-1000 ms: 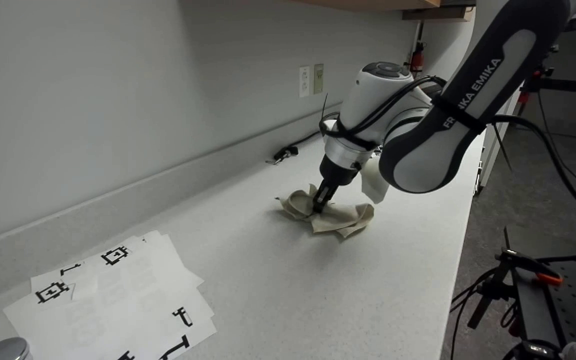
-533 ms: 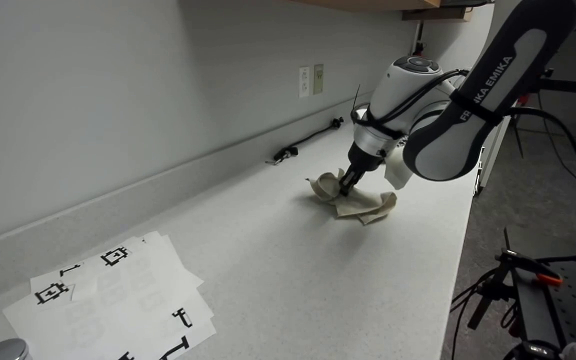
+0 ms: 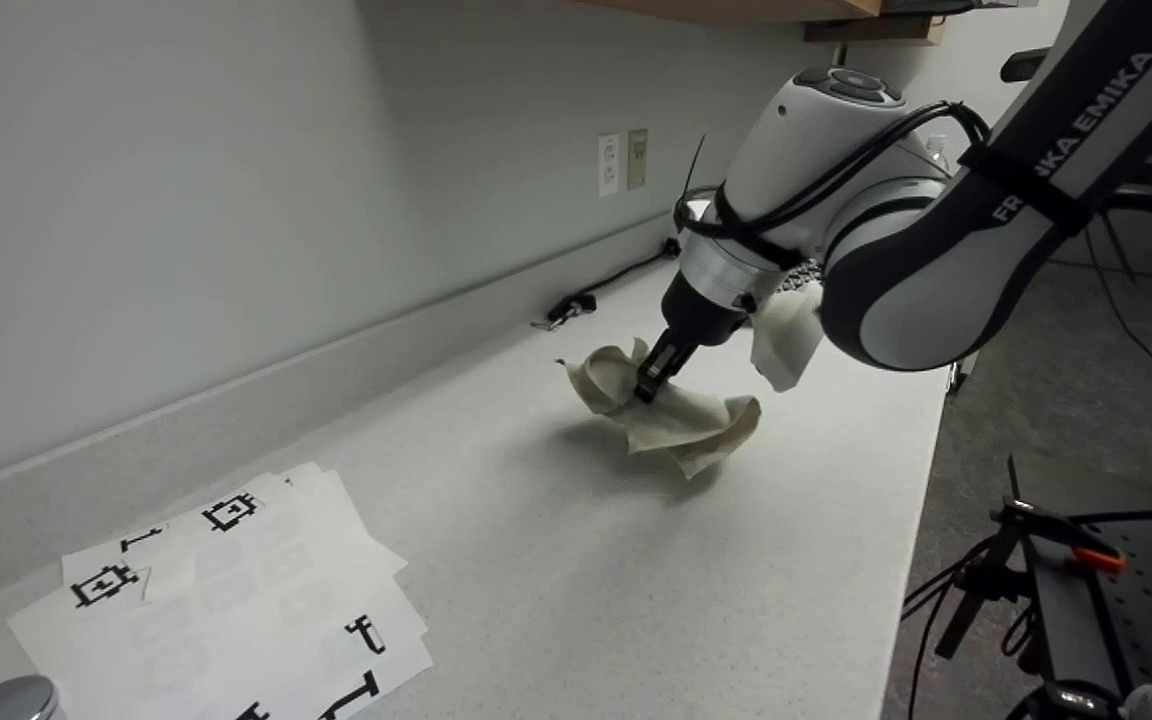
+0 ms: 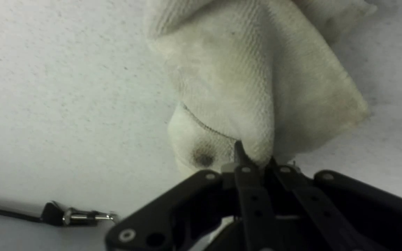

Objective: Move the towel to the right then wipe the countertop

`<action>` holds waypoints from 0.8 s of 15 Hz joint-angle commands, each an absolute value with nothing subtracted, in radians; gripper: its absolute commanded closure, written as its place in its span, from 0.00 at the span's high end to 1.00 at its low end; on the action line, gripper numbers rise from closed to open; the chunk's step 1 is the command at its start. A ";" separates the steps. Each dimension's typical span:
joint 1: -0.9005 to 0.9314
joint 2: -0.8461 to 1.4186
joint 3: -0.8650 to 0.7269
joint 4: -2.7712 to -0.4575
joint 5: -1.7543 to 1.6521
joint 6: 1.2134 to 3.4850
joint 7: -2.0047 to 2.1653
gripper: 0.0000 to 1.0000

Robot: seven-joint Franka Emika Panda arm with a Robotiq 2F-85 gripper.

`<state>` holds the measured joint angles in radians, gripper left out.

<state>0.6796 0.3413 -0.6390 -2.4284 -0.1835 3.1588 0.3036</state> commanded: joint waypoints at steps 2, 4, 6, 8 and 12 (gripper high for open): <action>0.749 0.196 -0.641 -2.458 -0.190 3.066 0.304 0.02; 0.747 0.133 -0.611 -2.462 -0.182 2.994 0.287 0.02; 0.746 0.074 -0.589 -2.464 -0.170 2.914 0.272 0.02; 0.746 0.018 -0.572 -2.463 -0.158 2.837 0.258 0.02; 0.556 -0.055 -0.373 -2.453 -0.181 2.739 0.280 0.02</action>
<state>0.7453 0.0362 -0.5682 -2.4323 -0.1834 2.8134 0.2991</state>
